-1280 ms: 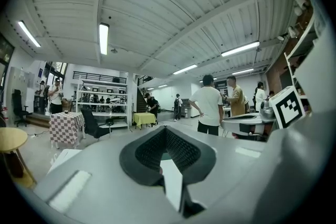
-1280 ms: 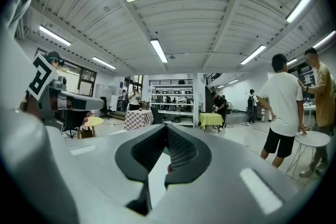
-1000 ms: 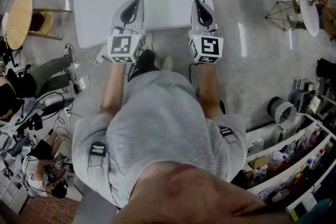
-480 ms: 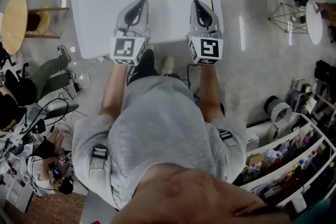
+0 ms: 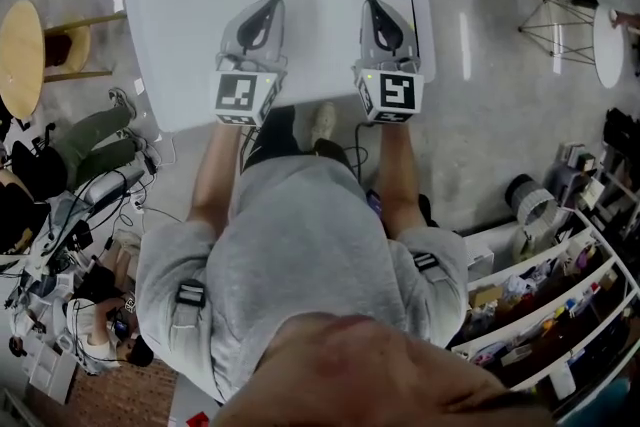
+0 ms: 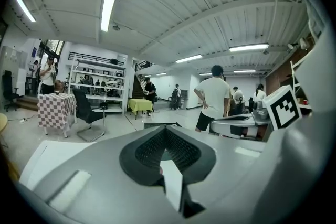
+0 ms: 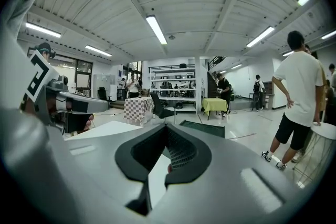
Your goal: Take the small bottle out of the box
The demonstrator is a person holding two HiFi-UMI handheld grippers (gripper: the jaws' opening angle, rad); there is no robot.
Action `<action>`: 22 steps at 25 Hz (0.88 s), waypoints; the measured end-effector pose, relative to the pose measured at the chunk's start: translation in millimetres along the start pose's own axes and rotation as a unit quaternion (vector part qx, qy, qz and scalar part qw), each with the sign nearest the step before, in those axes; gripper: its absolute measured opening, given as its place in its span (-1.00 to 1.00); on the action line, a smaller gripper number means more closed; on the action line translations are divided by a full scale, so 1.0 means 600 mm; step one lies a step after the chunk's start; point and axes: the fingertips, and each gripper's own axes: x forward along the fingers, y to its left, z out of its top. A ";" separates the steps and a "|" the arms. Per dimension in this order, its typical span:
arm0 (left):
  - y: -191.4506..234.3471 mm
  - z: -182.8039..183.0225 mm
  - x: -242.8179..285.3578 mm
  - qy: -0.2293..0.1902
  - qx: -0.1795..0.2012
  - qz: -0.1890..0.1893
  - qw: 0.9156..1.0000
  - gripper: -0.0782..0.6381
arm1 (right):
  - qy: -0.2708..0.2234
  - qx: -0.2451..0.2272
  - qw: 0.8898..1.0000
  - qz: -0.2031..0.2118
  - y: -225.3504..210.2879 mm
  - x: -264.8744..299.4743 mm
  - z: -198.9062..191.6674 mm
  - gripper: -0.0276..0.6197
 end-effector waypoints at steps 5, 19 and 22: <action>0.021 -0.009 0.037 0.012 0.001 -0.004 1.000 -0.75 | 0.006 0.014 1.000 -0.005 -0.013 0.041 -0.004 -0.91; 0.122 -0.099 0.144 0.045 -0.015 -0.007 0.999 -0.75 | 0.049 0.017 0.999 -0.011 -0.041 0.194 -0.092 -0.91; 0.129 -0.109 0.148 0.046 -0.015 -0.007 0.999 -0.75 | 0.051 0.027 0.998 -0.009 -0.046 0.210 -0.095 -0.90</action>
